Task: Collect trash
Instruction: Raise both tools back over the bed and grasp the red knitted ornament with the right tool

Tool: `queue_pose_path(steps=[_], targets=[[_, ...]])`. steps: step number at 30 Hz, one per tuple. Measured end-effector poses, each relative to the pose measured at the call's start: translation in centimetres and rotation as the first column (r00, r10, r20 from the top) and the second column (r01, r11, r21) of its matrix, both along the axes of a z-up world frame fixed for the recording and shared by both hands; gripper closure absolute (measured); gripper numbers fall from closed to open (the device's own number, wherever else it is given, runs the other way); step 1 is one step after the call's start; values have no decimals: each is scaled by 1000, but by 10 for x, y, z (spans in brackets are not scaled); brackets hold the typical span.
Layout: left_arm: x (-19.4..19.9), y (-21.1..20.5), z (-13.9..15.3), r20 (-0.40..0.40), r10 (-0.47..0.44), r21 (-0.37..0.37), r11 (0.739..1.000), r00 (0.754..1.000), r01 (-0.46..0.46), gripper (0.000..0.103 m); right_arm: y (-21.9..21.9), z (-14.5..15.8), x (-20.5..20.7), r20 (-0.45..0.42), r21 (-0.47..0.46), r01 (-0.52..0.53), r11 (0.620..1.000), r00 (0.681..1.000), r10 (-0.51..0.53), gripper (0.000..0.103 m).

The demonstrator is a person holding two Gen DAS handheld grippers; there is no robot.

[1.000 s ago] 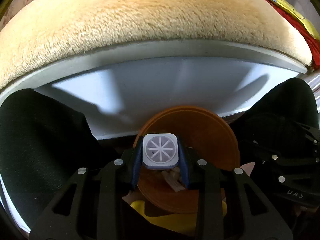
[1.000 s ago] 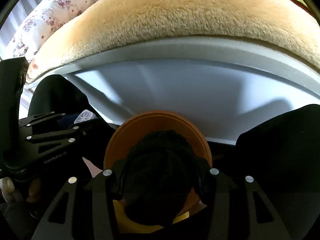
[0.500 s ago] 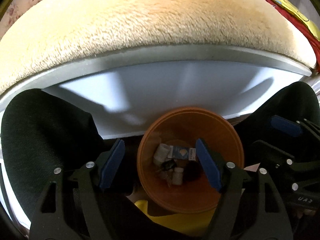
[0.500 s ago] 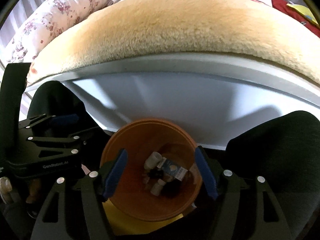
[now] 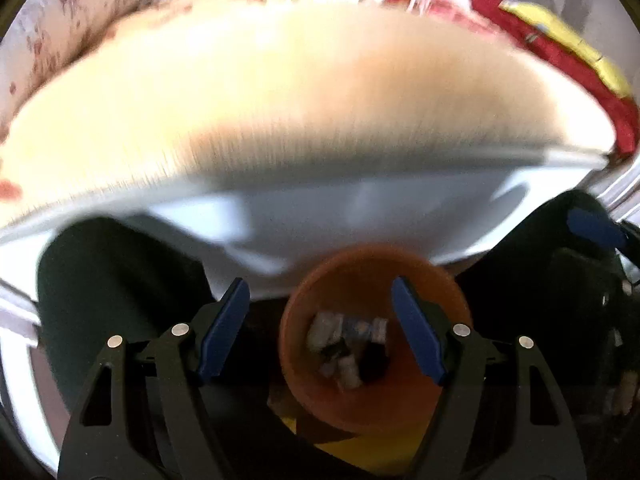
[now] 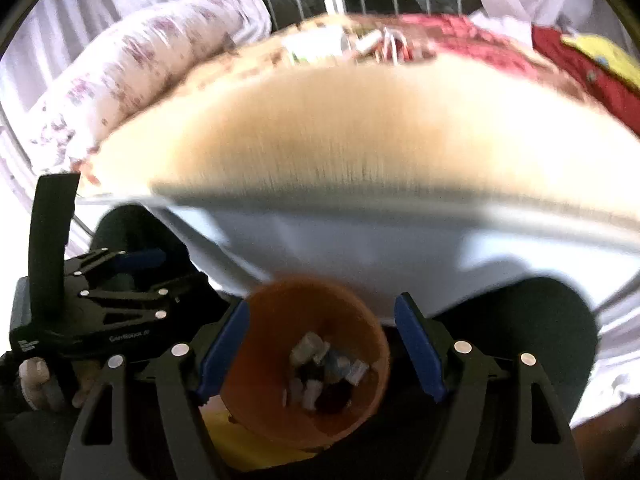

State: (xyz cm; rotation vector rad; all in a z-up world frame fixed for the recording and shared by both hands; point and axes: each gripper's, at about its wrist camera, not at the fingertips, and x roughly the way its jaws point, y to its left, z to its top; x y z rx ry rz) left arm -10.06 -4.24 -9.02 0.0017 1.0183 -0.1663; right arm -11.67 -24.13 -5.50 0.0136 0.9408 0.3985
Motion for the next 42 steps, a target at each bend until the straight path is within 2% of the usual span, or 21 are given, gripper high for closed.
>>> queue_pose_path(steps=[3,5,7,10,13,18,20,23,28,33,40,42], targets=[[0,2,28,92,-21,-12,1000,995,22,31,-8,23,13,48,20,-9,1000,999,8,24],[3,2,45,147,-24,-17,1000,989,26,25,-16,38,33,72,37,-3,999,997,0,24],[11,5,63,203,-14,-26,999,979,20,23,-23,50,55,90,45,11,999,996,-15,24],[33,8,79,240,12,-41,999,971,-3,23,-28,61,93,133,19,28,999,991,-30,24],[61,7,86,248,30,-70,997,968,-13,23,-27,66,131,160,-5,33,999,987,-32,24],[106,2,87,260,43,-41,999,965,-33,23,-18,68,195,180,-73,16,997,984,-3,24],[119,1,85,247,52,-38,998,968,-44,23,-12,64,223,161,-83,10,996,987,4,24],[136,5,79,211,70,-70,996,975,-57,23,-4,54,260,119,-97,9,995,993,2,24],[140,8,71,194,79,-78,995,978,-65,23,9,35,309,28,-123,4,992,1000,0,25],[144,11,67,177,77,-85,994,981,-63,23,13,23,335,-17,-157,16,987,1000,-19,36],[143,10,65,178,75,-74,995,981,-63,23,9,9,345,-67,-138,29,990,997,-38,40],[143,9,65,177,81,-74,995,981,-69,23,10,10,342,-57,-144,27,989,998,-35,53]])
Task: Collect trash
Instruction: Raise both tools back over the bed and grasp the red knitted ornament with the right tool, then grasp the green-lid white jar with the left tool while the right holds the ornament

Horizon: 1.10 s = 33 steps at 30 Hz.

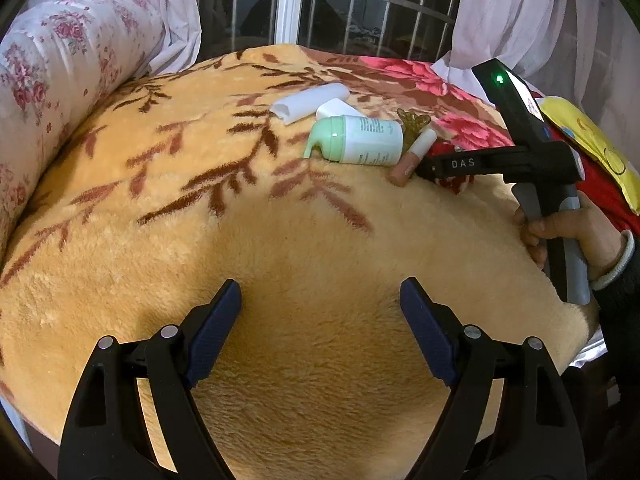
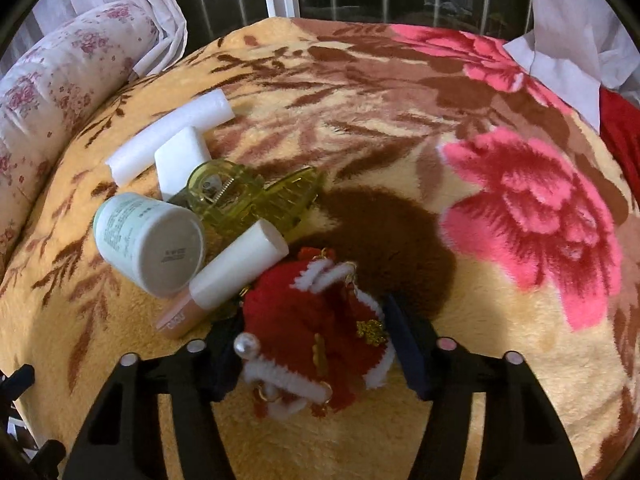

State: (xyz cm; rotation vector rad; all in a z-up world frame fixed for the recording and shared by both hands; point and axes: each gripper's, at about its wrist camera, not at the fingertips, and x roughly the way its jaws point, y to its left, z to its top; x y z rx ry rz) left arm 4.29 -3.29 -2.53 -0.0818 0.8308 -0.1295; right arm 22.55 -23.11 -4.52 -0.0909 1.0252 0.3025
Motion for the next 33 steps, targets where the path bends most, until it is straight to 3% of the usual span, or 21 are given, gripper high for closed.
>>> queue_pose_path(steps=[3,6,9,15,20,25,29,33], targets=[[0,0,1,-3,5,-2,1000,1000,-5,23,0,3,-6,23,-6,3,1000,1000,-3,66],[1,1,2,-14,7,-5,1000,1000,-7,23,-6,8,-16,37,26,21,999,999,-22,72],[9,0,6,-30,-3,-19,1000,1000,2,23,-18,15,-31,48,87,36,996,998,-40,72],[52,-22,17,-50,-50,-6,999,997,50,23,-52,26,-53,126,108,120,987,983,-133,72],[102,-44,17,-80,-104,-20,994,991,103,23,-69,13,-50,76,178,150,973,983,-166,72],[139,-52,16,-110,-161,-17,987,981,160,23,-67,8,-50,97,164,130,978,984,-147,71],[143,-55,23,-90,-297,105,946,951,305,23,-68,8,-50,89,186,135,973,984,-154,70],[141,-50,26,-92,-456,249,850,885,464,23,-69,8,-52,80,205,141,969,984,-160,70]])
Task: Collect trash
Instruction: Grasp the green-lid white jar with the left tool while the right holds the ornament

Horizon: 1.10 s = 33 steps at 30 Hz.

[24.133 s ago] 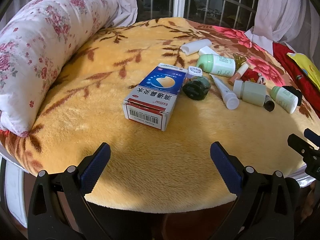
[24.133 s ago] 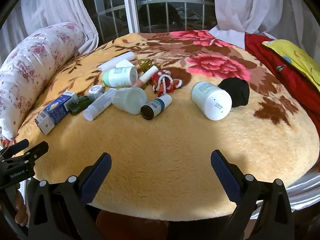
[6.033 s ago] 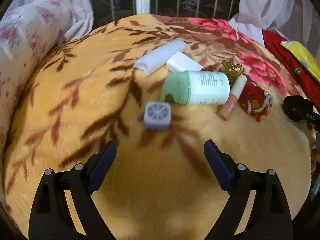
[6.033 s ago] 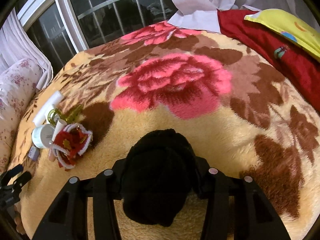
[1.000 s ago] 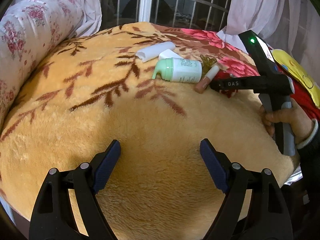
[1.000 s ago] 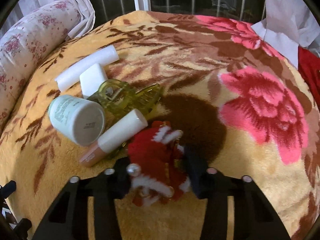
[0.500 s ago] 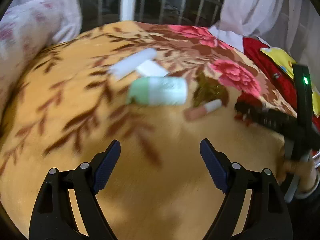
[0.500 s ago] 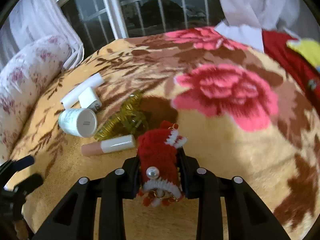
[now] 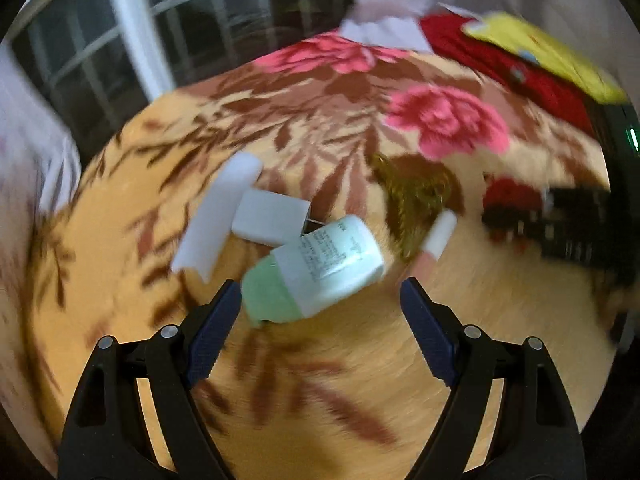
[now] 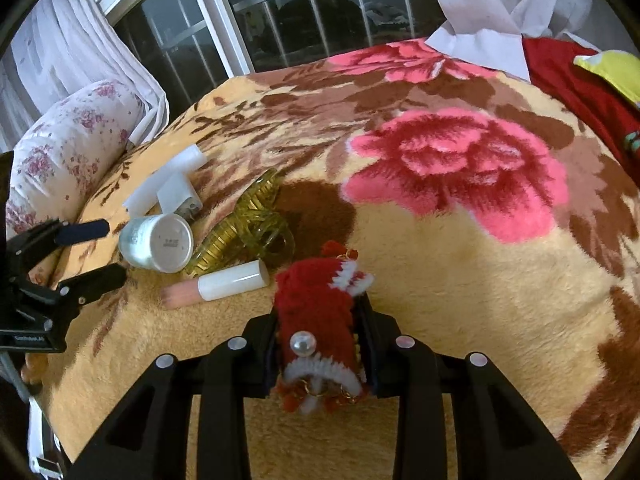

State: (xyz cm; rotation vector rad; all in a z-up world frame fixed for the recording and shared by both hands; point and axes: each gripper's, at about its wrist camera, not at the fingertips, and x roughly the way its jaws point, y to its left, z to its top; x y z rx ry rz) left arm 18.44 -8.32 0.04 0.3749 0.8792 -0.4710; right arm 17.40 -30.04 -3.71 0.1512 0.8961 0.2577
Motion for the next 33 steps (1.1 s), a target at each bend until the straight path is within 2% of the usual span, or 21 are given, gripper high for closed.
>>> queue_pose_path(steps=[3,7,9,13,16,18,20,22,25,29,31,33], targets=[[7,2,-7,-40,-109,52,992,993,111,23,-1,0,0,2,-4,0,1000,1000,0,69],[18,-1,-10,-40,-214,23,976,976,215,23,-1,0,1,-4,-7,1,1000,1000,-1,68],[27,-3,-12,-36,-237,5,971,971,238,23,-1,-1,1,-9,-13,2,1000,1000,-2,67],[49,-8,-26,-91,-268,-9,963,959,268,23,0,-2,2,-16,-21,1,1000,1000,-2,66],[47,-17,-38,-120,-324,20,944,939,328,23,-1,-3,3,-21,-15,2,1000,1000,-2,66],[42,-22,-47,-107,-352,69,930,930,360,23,-2,-4,4,-26,-5,2,1000,1000,-2,65],[43,-22,-49,-98,-341,59,936,935,347,23,-2,-4,6,-30,4,2,1000,1000,-2,65],[46,-16,-47,-93,-297,19,954,950,300,34,-3,-4,6,-31,11,2,1000,1000,-2,65],[45,-13,-44,-86,-247,9,969,965,249,42,-3,-4,6,-30,14,0,1000,1000,0,64],[40,-26,-44,-44,-217,72,973,975,220,42,-3,-4,5,-30,15,0,1000,1000,1,63],[41,-32,-46,-31,-211,106,971,977,214,36,-3,-4,5,-30,14,1,1000,1000,0,63],[44,-36,-47,-27,-206,110,972,978,208,36,-3,-4,5,-30,13,1,1000,1000,-1,63]])
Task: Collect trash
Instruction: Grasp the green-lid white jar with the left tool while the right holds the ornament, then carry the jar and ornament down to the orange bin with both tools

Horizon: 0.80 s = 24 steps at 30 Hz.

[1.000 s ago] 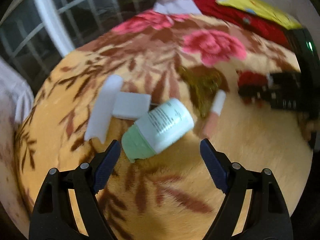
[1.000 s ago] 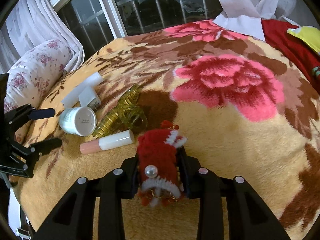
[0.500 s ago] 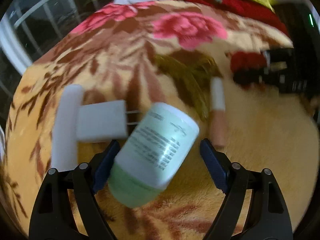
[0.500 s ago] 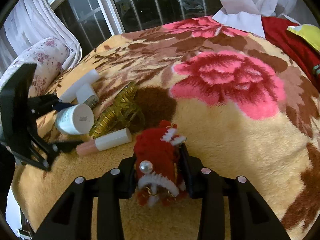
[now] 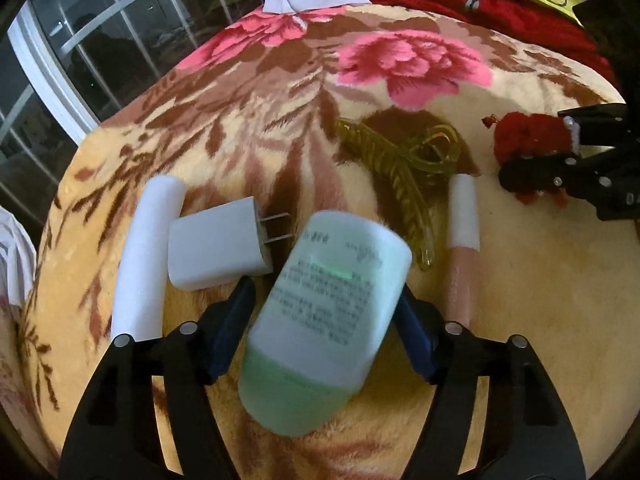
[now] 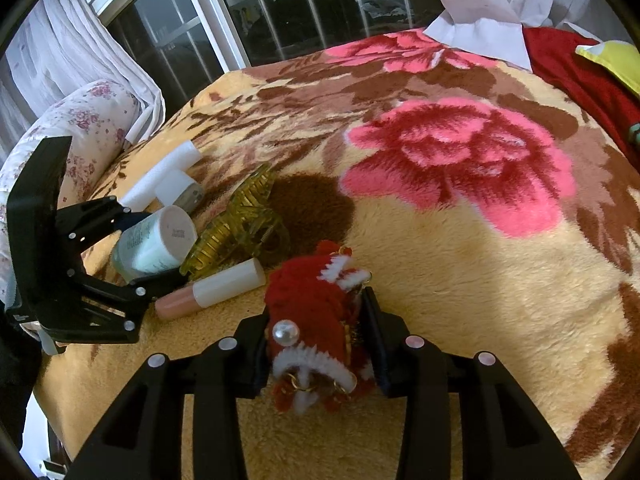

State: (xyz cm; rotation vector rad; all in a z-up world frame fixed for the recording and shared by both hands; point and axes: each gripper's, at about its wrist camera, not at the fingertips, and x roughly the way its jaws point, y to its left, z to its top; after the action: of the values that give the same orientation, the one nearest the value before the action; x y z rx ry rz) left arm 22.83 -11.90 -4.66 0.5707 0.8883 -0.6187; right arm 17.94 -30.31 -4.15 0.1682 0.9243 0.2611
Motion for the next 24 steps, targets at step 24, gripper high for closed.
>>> queue_pose_path(steps=[24], targets=[[-91,39,38,59,578,-177,809,814,-561,55,6,18,-13,61,-48,15,999,998,-12,67]])
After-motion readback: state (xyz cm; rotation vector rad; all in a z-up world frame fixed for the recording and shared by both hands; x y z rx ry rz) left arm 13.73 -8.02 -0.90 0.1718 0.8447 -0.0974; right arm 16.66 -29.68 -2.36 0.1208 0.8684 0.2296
